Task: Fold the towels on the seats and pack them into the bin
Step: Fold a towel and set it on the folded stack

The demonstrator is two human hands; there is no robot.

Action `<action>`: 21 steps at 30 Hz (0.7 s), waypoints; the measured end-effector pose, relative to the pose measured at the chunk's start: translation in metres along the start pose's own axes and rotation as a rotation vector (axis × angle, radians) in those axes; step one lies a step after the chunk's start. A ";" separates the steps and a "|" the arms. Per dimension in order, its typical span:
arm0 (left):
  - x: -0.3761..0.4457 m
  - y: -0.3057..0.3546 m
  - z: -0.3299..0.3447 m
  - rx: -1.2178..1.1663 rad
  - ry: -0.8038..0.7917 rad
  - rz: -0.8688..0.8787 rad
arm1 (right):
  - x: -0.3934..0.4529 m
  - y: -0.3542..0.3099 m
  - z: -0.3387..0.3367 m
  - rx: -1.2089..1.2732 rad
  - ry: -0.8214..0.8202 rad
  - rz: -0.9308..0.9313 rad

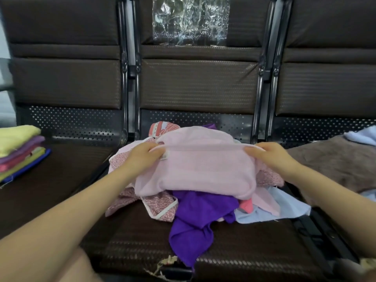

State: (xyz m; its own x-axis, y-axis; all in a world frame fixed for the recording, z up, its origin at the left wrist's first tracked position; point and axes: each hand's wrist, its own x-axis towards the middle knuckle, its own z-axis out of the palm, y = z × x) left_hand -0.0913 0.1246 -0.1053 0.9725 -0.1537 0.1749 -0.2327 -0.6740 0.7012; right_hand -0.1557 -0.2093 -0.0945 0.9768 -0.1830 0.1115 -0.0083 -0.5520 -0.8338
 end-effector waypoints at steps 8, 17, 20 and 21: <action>0.007 -0.007 0.033 0.110 -0.047 -0.005 | 0.006 0.010 0.031 0.387 -0.036 0.241; -0.018 0.008 0.011 0.101 -0.065 0.070 | -0.002 -0.007 0.021 -0.035 -0.102 0.047; -0.038 0.012 -0.005 0.251 -0.250 0.143 | -0.019 -0.017 0.010 -0.178 -0.188 -0.034; -0.045 0.011 -0.010 0.256 -0.298 0.164 | -0.026 -0.020 0.007 -0.200 -0.215 -0.026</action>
State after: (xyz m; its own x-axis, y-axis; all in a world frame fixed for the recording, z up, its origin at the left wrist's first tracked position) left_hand -0.1377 0.1312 -0.0988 0.8920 -0.4507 0.0356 -0.4108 -0.7751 0.4800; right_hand -0.1798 -0.1884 -0.0847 1.0000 -0.0017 -0.0035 -0.0037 -0.7076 -0.7066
